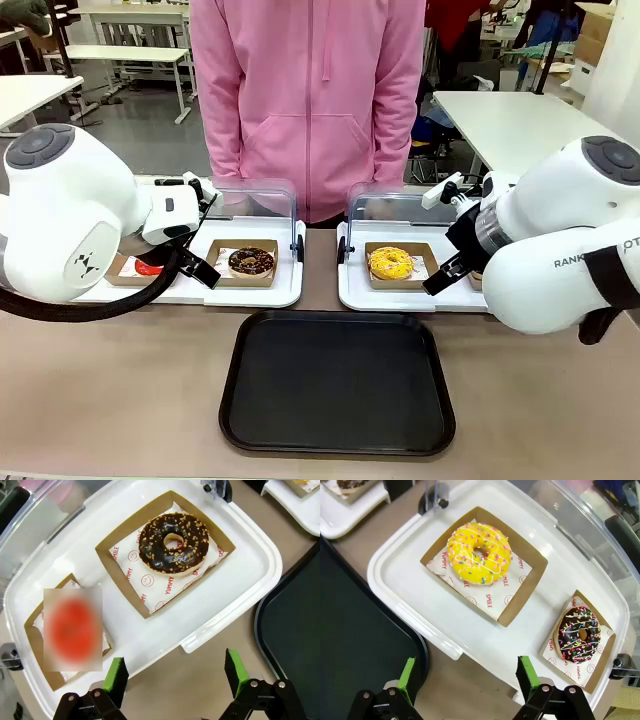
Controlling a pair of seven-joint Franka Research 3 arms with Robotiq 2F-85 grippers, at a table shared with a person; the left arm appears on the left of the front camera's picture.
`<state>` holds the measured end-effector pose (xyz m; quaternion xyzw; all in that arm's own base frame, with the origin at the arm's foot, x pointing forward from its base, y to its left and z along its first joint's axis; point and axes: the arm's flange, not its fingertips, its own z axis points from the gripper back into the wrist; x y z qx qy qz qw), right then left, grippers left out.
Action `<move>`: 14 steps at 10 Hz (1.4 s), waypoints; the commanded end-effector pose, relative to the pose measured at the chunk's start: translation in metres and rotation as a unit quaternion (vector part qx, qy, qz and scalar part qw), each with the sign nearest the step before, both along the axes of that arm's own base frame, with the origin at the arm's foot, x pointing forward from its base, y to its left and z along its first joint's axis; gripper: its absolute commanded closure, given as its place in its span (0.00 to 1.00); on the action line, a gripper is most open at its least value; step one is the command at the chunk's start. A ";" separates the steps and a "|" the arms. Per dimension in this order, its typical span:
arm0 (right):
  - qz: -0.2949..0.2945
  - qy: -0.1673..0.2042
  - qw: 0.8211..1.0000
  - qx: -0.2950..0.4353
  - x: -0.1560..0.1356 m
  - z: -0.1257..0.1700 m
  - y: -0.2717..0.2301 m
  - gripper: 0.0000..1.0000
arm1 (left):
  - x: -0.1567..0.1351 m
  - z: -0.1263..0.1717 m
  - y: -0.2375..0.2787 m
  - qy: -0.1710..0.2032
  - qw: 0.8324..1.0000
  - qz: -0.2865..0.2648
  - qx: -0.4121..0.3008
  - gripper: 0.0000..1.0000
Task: Move the first donut from the left to the tray.
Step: Pick up the Paper togo box containing the Donut indicated by the person and place it on the Handle tray.
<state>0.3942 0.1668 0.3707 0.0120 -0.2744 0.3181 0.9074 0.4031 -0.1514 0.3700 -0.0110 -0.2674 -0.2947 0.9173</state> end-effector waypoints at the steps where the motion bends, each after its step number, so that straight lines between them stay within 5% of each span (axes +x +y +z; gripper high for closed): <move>1: 0.000 0.000 1.000 0.000 0.000 0.000 0.000 0.00 | 0.000 0.000 0.000 0.000 1.000 0.000 0.000 0.00; 11: 0.000 0.000 1.000 0.000 0.000 0.000 0.000 0.00 | 0.000 0.000 0.000 0.000 1.000 0.000 0.000 0.00; 14: -0.007 -0.005 0.997 0.070 0.035 0.111 -0.037 0.00 | 0.025 0.083 0.043 -0.016 0.996 -0.036 -0.076 0.00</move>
